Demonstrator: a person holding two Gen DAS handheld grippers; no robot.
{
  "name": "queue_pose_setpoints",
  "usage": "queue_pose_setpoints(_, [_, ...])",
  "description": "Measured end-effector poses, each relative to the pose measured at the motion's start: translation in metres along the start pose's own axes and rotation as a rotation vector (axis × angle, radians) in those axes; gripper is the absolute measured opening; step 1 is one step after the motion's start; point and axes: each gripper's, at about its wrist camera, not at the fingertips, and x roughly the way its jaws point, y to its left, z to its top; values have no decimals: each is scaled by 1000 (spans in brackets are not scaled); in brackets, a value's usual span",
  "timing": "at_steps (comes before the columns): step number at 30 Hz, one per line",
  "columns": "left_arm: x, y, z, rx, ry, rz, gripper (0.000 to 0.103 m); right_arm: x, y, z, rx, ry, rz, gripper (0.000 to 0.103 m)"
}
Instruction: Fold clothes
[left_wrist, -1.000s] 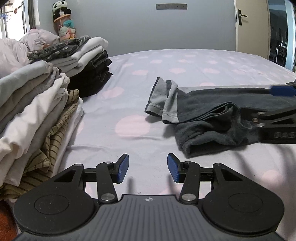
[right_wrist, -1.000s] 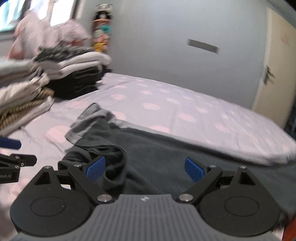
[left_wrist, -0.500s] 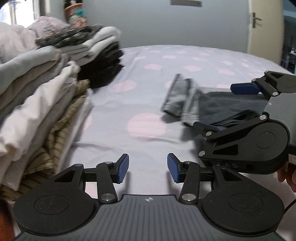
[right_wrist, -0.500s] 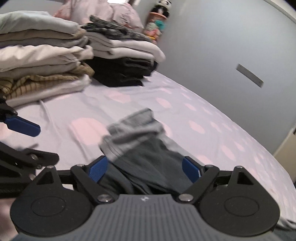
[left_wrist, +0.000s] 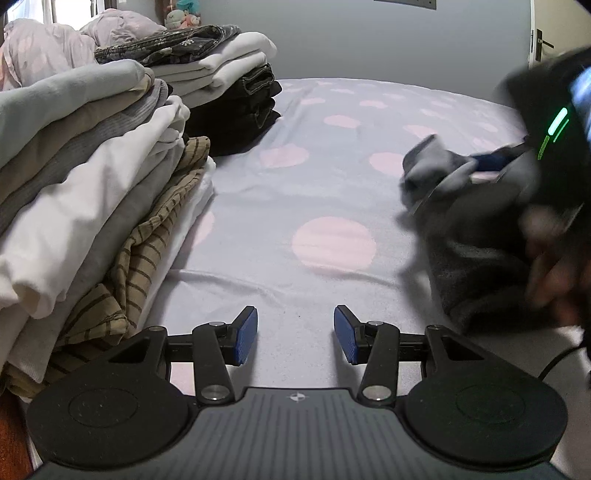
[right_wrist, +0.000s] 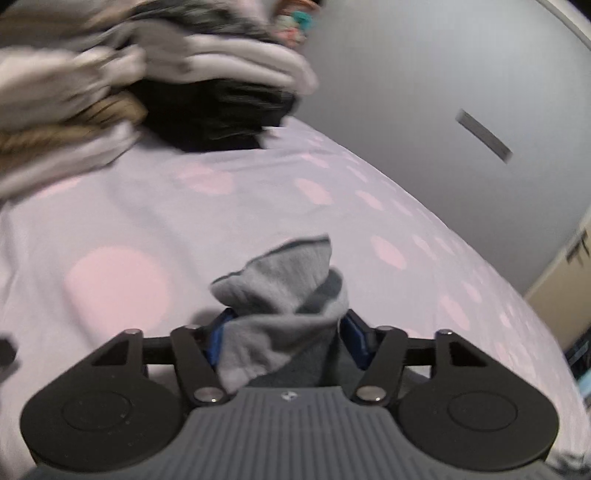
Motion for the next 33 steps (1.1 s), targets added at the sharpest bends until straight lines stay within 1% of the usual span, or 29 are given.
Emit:
queue_pose_setpoints(2, [0,2,1,-18,7,-5,54,-5,-27,4,103,-7,-10,59])
queue_pose_setpoints(4, [1,5,2,-40,15,-17,54,-9,-59,3,203,8,-20,59])
queue_pose_setpoints(6, [2,7,2,-60,24,-26,54,-5,-88,-2,275,53,-38,59])
queue_pose_setpoints(9, [2,5,1,-57,19,-37,54,8,-124,-20,304,135,-139,54])
queue_pose_setpoints(10, [1,3,1,-49,12,-56,54,8,-135,-25,326,155,-156,54])
queue_pose_setpoints(11, [1,2,2,-41,5,-76,54,8,-145,-31,349,172,-171,54])
queue_pose_setpoints(14, [-4,-8,1,4,-31,-136,52,-7,-163,-46,418,172,-159,54])
queue_pose_setpoints(16, [-7,-19,-1,49,-61,-166,48,-22,-164,-55,442,159,-121,54])
queue_pose_setpoints(18, [-10,-31,-3,102,-93,-185,45,-39,-159,-62,470,133,-52,54])
queue_pose_setpoints(22, [-6,-54,-4,172,-130,-230,45,-65,-143,-77,502,96,100,53])
queue_pose_setpoints(25, [0,-68,-4,200,-138,-258,45,-70,-128,-81,512,78,175,49])
queue_pose_setpoints(26, [3,-72,-5,206,-136,-266,45,-67,-125,-82,519,82,189,45])
queue_pose_setpoints(27, [5,-75,-5,211,-134,-275,41,-63,-123,-83,532,96,201,37])
queue_pose_setpoints(28, [8,-79,-7,224,-124,-267,38,-59,-121,-84,545,110,214,32])
queue_pose_setpoints(29, [9,-80,-9,234,-121,-267,37,-56,-120,-85,560,124,235,20])
queue_pose_setpoints(30, [9,-81,-11,246,-125,-264,32,-53,-119,-86,574,133,251,10])
queue_pose_setpoints(32, [8,-83,-14,267,-134,-249,24,-58,-121,-85,594,110,261,3])
queue_pose_setpoints(33, [7,-83,-14,270,-139,-246,19,-64,-122,-84,605,91,264,3])
